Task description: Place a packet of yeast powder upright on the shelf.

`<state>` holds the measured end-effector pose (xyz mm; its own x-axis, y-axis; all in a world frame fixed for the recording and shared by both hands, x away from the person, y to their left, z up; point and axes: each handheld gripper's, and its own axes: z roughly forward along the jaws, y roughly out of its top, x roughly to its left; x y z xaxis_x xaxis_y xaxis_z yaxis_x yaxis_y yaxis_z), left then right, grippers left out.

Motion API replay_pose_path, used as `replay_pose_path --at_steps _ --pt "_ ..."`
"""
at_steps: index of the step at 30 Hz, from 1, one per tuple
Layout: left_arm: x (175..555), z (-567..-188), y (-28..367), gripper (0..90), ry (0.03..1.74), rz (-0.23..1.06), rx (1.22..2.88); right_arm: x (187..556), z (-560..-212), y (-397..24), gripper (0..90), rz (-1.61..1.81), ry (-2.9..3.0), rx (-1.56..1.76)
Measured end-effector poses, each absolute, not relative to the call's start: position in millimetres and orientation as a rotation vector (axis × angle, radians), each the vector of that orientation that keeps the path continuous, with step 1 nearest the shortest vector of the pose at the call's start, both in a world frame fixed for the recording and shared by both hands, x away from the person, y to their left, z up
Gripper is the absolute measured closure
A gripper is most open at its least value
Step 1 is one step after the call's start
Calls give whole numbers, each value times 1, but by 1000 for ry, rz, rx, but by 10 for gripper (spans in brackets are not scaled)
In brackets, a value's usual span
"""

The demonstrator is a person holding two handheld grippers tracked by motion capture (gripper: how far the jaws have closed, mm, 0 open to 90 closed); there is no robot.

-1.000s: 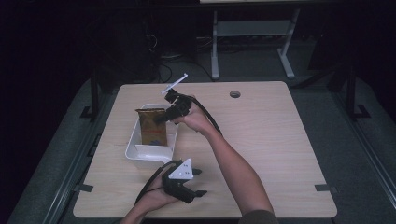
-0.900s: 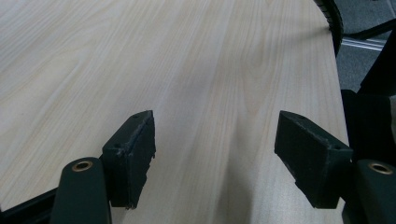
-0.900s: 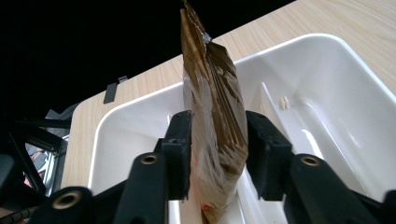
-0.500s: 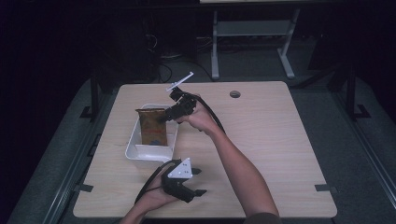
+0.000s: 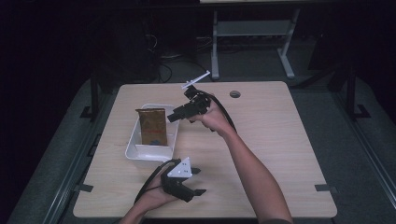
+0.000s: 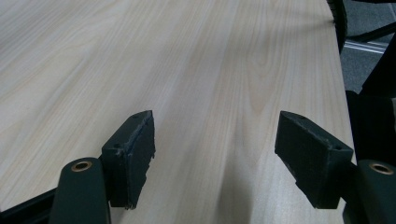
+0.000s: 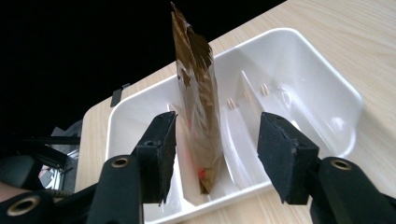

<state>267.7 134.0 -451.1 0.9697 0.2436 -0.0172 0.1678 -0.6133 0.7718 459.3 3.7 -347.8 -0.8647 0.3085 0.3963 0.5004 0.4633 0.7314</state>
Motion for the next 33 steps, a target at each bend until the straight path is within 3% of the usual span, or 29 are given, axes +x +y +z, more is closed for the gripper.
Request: replay_pose_path --at_steps 33 --pt "267 -452 132 281 286 99 2243 437 -349 -84 406 -1416 -2460 -846"
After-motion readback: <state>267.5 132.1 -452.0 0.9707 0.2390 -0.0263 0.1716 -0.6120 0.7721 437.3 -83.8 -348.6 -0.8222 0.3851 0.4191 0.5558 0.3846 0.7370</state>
